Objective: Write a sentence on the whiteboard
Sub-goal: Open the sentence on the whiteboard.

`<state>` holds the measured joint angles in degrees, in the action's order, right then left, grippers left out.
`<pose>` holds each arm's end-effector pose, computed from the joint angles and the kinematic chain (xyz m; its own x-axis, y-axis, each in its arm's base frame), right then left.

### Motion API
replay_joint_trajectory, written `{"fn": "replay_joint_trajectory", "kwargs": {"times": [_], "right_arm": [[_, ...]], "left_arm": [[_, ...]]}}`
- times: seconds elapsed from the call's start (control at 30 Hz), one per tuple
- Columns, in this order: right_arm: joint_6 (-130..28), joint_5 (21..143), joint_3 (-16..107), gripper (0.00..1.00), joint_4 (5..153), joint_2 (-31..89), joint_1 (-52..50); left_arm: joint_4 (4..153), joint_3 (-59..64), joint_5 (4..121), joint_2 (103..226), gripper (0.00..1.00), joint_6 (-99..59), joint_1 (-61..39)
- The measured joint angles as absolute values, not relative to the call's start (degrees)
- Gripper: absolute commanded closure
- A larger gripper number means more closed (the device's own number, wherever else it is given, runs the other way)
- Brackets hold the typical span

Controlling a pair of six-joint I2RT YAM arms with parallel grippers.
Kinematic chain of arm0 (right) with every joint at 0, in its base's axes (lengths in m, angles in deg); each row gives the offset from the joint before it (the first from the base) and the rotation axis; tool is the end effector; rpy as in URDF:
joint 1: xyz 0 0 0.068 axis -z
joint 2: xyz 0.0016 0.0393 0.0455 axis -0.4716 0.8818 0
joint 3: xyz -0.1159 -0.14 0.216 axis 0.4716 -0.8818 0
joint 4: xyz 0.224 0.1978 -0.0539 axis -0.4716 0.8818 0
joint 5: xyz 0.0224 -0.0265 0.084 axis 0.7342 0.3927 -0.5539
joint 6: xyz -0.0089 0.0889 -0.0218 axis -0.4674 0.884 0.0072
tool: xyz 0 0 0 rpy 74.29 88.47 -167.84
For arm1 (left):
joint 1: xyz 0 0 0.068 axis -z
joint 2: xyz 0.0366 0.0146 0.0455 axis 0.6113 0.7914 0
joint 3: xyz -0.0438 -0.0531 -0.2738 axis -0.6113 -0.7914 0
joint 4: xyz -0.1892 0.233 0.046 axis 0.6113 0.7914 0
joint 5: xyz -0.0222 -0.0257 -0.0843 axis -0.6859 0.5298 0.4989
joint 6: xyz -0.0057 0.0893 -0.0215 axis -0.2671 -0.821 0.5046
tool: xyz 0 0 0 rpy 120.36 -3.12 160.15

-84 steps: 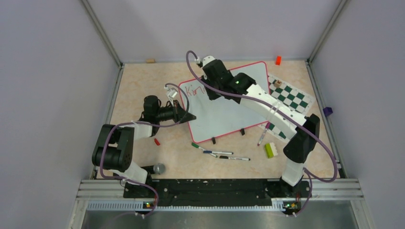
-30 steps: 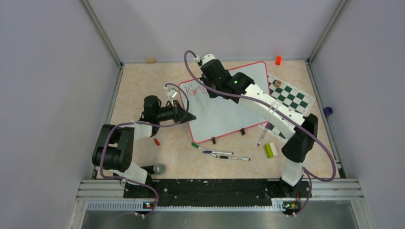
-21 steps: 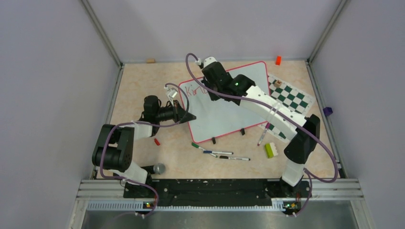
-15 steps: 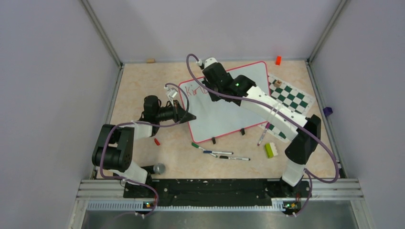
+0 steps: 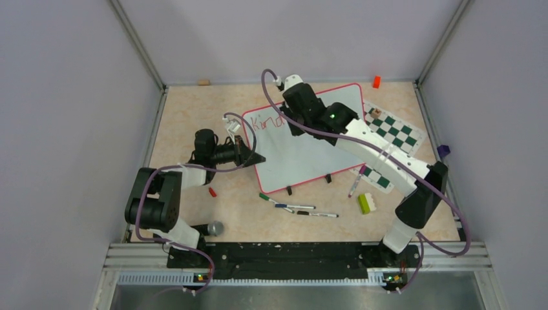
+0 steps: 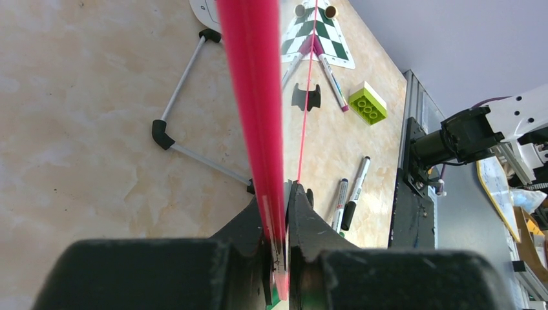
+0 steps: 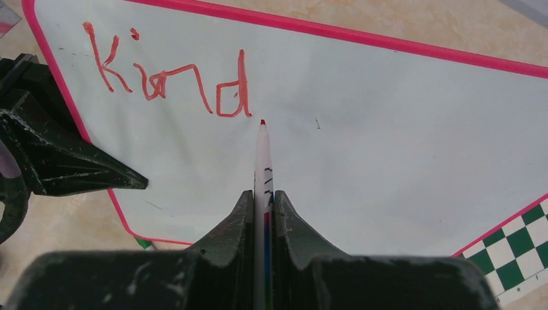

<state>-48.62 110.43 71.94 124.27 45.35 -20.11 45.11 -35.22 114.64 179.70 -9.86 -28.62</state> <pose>0.3237 0.3183 0.3672 -0.5169 -0.3544 -0.7792 -0.4411 0.8904 -0.1124 0.3265 -0.1248 0.1431 -0.6415 -0.0845 -0.7624 0.6954 0.3555 -0.6245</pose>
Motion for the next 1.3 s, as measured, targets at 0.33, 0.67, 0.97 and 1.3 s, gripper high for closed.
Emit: {"fn": "replay_joint_trajectory", "kwargs": {"times": [0.33, 0.67, 0.97, 1.3], "right_arm": [[-48.60, 110.23, 69.05, 1.00, 123.03, 41.11, -19.56], [-47.60, 110.26, 64.50, 1.00, 120.75, 39.36, -19.30], [-47.14, 110.23, 64.29, 1.00, 117.96, 39.03, -19.30], [-47.14, 110.21, 64.72, 1.00, 117.15, 40.47, -19.28]], "left_arm": [[42.92, -34.95, 115.99, 181.51, 1.00, -9.42, -28.82], [40.43, -35.22, 116.52, 182.17, 1.00, -8.55, -28.84], [39.75, -35.35, 116.52, 182.41, 1.00, -7.94, -28.84], [39.69, -35.35, 116.52, 182.43, 1.00, -7.83, -28.84]]}}
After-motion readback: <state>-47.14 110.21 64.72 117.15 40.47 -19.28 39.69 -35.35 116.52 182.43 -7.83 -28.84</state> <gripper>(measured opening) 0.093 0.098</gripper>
